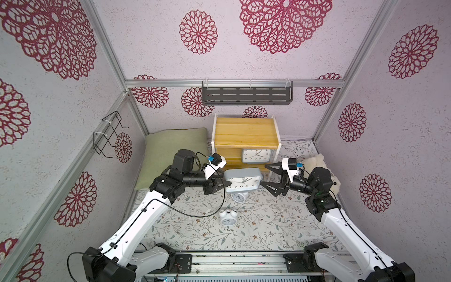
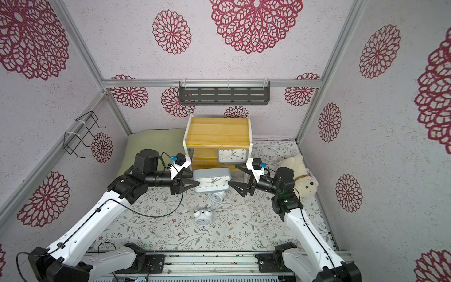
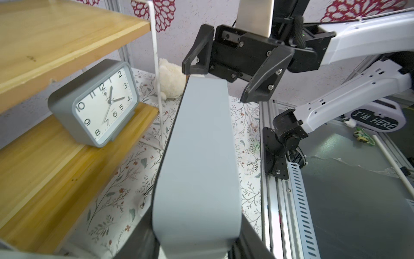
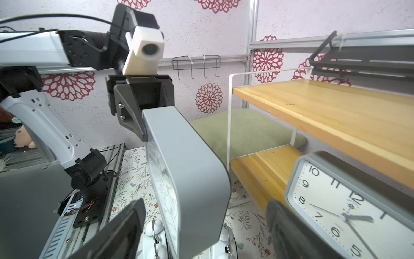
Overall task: Place the alarm clocks on the shelf by style
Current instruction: Pick up the alarm from the center of the board, then place the alarm on the shelf.
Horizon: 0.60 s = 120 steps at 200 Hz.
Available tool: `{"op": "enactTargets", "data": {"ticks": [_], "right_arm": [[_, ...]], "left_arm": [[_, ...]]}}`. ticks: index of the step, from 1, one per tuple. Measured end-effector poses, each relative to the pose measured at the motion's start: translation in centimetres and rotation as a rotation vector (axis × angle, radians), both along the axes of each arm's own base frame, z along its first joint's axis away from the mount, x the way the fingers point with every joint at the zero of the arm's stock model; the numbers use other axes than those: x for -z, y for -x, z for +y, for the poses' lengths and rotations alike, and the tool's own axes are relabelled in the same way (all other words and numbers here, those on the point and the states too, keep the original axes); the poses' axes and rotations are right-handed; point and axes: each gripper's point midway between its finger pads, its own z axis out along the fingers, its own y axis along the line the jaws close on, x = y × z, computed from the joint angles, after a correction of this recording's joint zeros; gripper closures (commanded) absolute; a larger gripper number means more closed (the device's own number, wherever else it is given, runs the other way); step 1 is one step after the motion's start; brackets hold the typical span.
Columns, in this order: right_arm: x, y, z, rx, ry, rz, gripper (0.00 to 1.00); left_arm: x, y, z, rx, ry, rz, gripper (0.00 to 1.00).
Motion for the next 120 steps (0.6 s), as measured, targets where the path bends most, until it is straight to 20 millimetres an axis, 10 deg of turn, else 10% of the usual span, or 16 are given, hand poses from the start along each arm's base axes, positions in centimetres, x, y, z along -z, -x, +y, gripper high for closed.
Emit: {"op": "enactTargets", "data": {"ticks": [120], "right_arm": [[0.4,-4.8,-5.0,0.457,0.055,-0.039,0.07]], "left_arm": [[1.3,0.6,7.7,-0.259,-0.469,0.068,0.96]]}}
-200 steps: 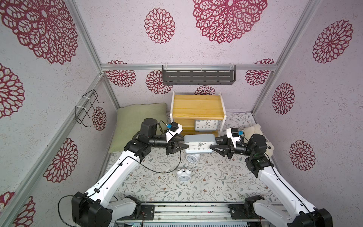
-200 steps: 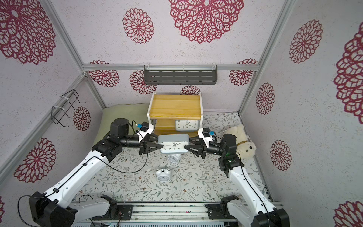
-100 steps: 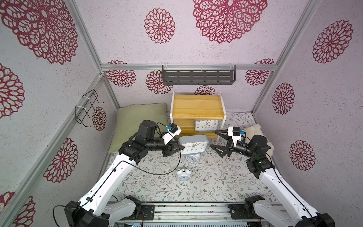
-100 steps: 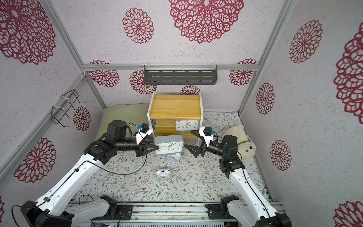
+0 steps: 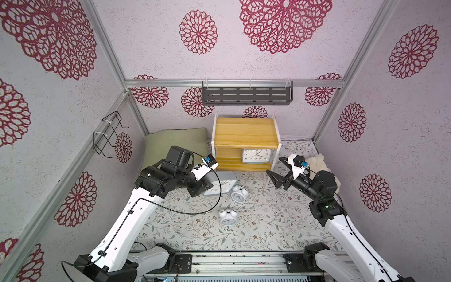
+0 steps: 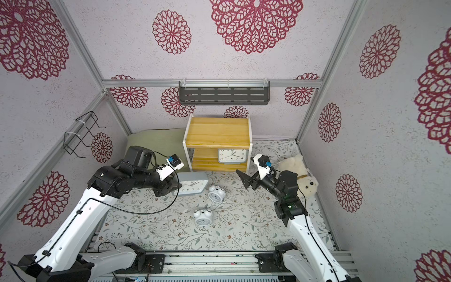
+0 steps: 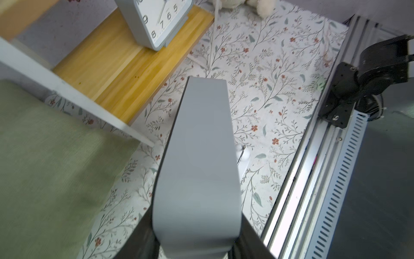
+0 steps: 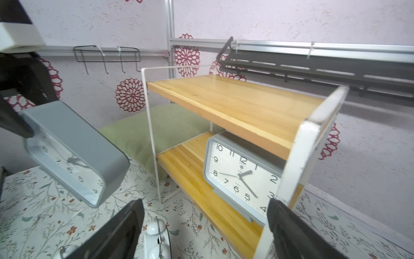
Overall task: Place the alarm clocks on the shelf by style
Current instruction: Place the alarm on the shelf.
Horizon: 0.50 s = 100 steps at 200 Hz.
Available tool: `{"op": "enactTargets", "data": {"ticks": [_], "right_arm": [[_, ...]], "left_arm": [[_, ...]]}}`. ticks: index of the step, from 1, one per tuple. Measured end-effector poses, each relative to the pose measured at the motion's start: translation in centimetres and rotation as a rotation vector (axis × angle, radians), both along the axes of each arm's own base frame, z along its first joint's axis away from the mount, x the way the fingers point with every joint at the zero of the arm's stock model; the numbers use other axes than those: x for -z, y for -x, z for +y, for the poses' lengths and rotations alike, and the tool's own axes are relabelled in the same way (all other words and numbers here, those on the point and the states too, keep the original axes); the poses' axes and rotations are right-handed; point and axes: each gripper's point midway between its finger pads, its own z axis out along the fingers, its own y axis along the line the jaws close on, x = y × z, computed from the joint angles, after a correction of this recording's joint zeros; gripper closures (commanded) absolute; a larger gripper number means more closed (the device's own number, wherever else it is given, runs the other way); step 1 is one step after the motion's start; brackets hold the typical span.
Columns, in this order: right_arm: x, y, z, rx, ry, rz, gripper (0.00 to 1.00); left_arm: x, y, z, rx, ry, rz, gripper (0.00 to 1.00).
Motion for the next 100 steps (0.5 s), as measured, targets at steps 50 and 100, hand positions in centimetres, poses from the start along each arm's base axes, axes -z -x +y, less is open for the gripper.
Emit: {"op": "enactTargets", "data": {"ticks": [50,100], "right_arm": [[0.7,-1.7,-2.3,0.149,0.014,0.025,0.07],[1.4,-2.4,-3.1,0.200,0.021,0.043,0.07]], "left_arm": [[0.0,-0.3,3.1,-0.100,-0.144,-0.030,0.95],[-1.3,-1.7,6.3,-0.231,-0.243,-0.091,0.93]]}}
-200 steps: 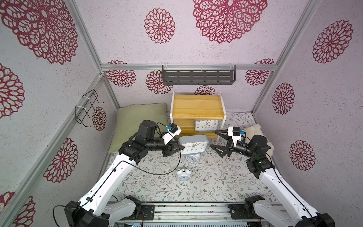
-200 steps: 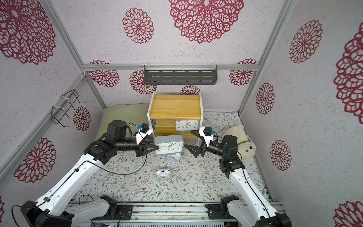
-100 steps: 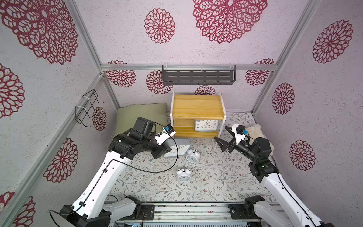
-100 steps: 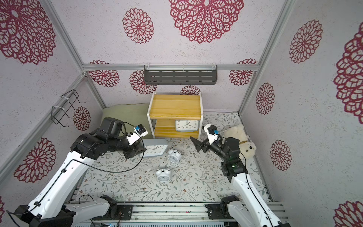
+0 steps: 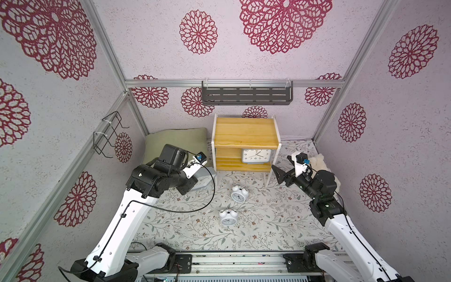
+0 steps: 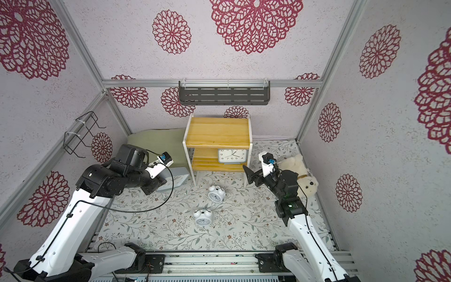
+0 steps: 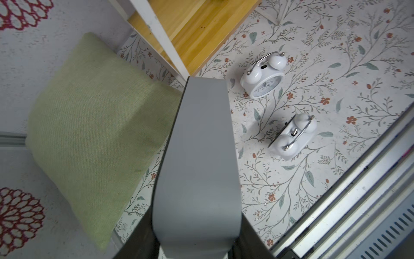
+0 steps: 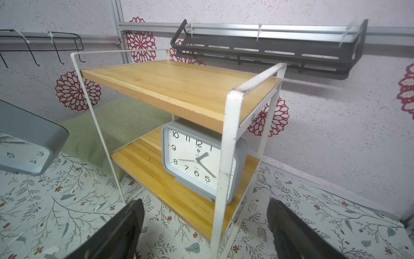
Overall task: Place the alarm clocks on the shelf by style
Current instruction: Place the alarm on the shelf.
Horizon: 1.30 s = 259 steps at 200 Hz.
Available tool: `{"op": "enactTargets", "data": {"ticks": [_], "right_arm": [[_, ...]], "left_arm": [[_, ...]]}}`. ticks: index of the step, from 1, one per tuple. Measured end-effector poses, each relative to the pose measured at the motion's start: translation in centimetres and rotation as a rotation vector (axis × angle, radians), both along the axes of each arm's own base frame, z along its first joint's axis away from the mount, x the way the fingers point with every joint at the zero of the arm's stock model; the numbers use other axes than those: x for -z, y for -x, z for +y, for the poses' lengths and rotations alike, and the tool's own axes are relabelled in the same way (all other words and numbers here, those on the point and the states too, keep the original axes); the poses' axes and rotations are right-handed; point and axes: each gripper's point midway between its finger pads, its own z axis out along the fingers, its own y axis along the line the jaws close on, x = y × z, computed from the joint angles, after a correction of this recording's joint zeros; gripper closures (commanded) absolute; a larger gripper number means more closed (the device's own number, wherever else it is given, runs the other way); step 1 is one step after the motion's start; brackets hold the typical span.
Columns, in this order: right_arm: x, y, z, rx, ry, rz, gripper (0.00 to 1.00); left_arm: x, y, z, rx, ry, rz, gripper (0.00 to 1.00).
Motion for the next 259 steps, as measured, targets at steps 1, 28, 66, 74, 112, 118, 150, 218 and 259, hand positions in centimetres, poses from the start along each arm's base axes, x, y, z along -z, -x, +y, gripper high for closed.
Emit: {"op": "enactTargets", "data": {"ticks": [1,28,66,74,112,118,150,218,259], "right_arm": [[0.0,0.0,0.0,0.000,0.000,0.001,0.07],[0.7,-0.5,-0.5,0.018,-0.017,0.005,0.07],[1.8,-1.8,-1.0,0.032,-0.041,0.025,0.07],[1.9,-2.0,-1.0,0.031,-0.047,0.027,0.08],[2.5,-2.9,-1.1,0.038,-0.054,0.037,0.09],[2.4,-3.1,-1.1,0.038,-0.053,0.035,0.11],[2.0,-4.0,-0.8,0.031,-0.052,0.037,0.17],[0.8,-5.3,-0.1,-0.001,-0.019,0.017,0.32],[1.0,-5.8,0.0,-0.006,-0.007,0.024,0.40]], "left_arm": [[0.0,0.0,0.1,-0.003,-0.001,-0.001,0.93],[-0.5,-1.5,1.7,-0.079,-0.010,-0.040,0.91],[-1.3,-4.8,3.0,-0.170,0.049,-0.099,0.92],[-1.2,-5.6,3.2,-0.186,0.064,-0.102,0.92],[-0.4,-9.4,3.8,-0.230,0.138,-0.117,0.92],[-0.3,-9.9,3.9,-0.233,0.155,-0.121,0.92],[-0.1,-12.0,3.6,-0.205,0.257,-0.145,0.91],[-0.2,-14.1,2.0,-0.093,0.423,-0.171,0.91],[-0.6,-14.4,1.0,-0.014,0.492,-0.170,0.90]]}}
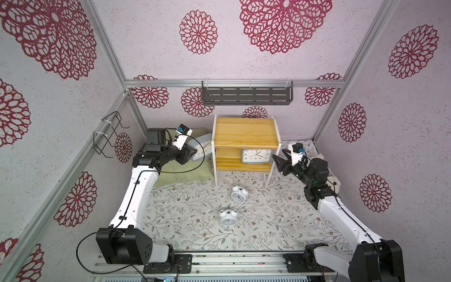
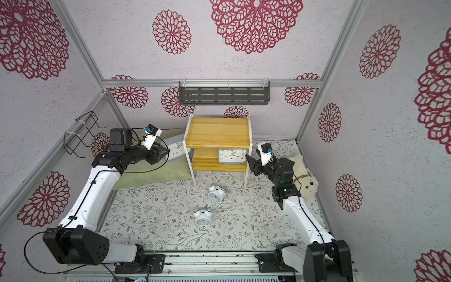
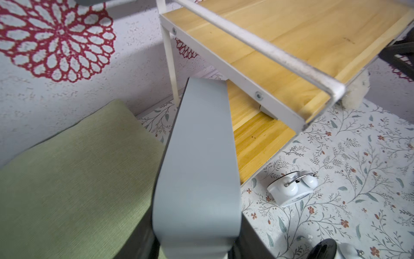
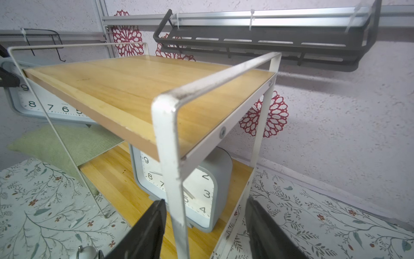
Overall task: Place the alarm clocks on the shelf by style
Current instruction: Place the alarm on the shelf.
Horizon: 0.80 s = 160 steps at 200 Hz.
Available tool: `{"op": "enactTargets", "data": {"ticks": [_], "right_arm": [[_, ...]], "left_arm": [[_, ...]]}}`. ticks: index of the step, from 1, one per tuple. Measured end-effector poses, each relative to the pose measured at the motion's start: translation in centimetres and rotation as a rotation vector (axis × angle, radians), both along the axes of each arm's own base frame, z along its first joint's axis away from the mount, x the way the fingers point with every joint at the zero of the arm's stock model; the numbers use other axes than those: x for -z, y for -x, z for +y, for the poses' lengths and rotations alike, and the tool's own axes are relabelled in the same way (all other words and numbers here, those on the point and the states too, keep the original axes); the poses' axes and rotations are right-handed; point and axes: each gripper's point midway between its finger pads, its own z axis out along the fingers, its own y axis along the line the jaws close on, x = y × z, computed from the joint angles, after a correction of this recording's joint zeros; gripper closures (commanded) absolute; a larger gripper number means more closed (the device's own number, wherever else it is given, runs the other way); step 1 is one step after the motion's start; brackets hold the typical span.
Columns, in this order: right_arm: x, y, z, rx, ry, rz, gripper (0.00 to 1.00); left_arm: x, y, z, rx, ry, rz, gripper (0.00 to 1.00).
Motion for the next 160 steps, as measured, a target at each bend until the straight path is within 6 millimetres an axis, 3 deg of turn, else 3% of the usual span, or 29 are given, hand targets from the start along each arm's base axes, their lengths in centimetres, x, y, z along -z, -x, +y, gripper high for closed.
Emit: {"op": "enactTargets", "data": {"ticks": [160], "right_arm": [[0.3,-0.5,-0.1,0.013,0.047,0.015,0.67]], "left_arm": [[4.0,-2.7,-4.0,0.284,0.124,-0.004,0.91]]}}
